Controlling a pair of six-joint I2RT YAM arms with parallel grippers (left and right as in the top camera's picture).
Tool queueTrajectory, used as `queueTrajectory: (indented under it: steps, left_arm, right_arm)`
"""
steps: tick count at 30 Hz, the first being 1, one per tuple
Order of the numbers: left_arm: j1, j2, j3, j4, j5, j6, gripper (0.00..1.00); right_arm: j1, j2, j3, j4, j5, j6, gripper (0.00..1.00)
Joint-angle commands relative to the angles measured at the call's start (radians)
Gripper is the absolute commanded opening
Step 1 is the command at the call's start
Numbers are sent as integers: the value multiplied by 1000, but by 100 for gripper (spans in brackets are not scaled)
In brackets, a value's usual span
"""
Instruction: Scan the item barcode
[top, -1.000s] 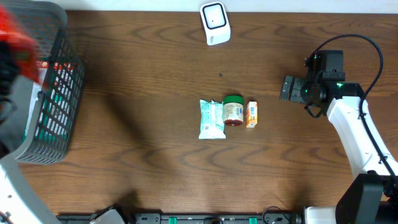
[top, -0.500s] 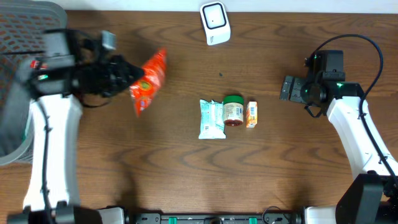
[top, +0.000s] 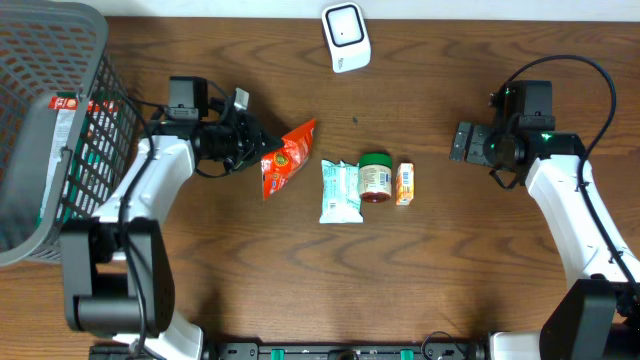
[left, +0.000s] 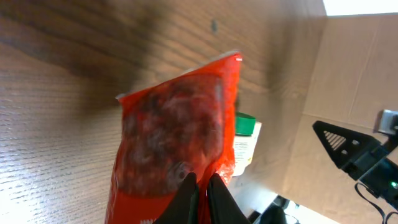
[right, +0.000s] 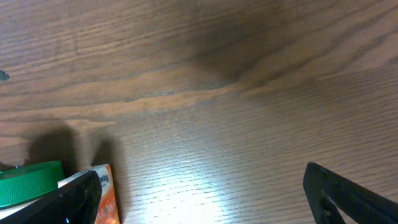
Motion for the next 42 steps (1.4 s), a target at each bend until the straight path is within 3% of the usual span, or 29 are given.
queueTrajectory:
  steps: [1,8,9,15,19,24,25,26,27,28,29,35,42]
  left_arm:
    - [-2,40,-2,8,-51,-16,7]
    - [0,38,-2,19,-207,23,10]
    - [0,38,-2,16,-233,32,13]
    - [0,19,12,8,-376,49,55]
    - [-12,-40,23,8,-424,53,61]
    - [-55,-109,23,-27,-619,56,67]
    - [-63,-115,23,-32,-634,56,63]
    - [-71,-119,23,-35,-632,56,52]
    - [-82,-120,23,-38,-623,56,41]
    - [-96,-120,23,-42,-612,56,20]
    - [-108,-119,23,-48,-602,56,9]
    - [-217,-114,2,-47,-612,56,7]
    - [-276,-57,-2,-33,-771,48,7]
  right_arm:
    - [-3,-15,12,0,9,-7,99]
    - [-3,-15,12,0,8,-7,99]
    - [-3,-15,12,0,9,-7,99]
    - [-3,-15,12,-1,9,-7,99]
    - [-3,-15,12,0,8,-7,99]
    - [-3,-15,12,0,9,-7,99]
    - [-3,-15,12,0,8,-7,99]
    - [-3,-15,12,0,8,-7,99]
    - [-3,-15,12,0,9,-7,99]
    - [-3,-15,12,0,8,-7,99]
    - [-3,-15,12,0,9,-7,99]
    - [-3,-15,12,0,8,-7,99]
    - [-3,-15,12,0,8,-7,99]
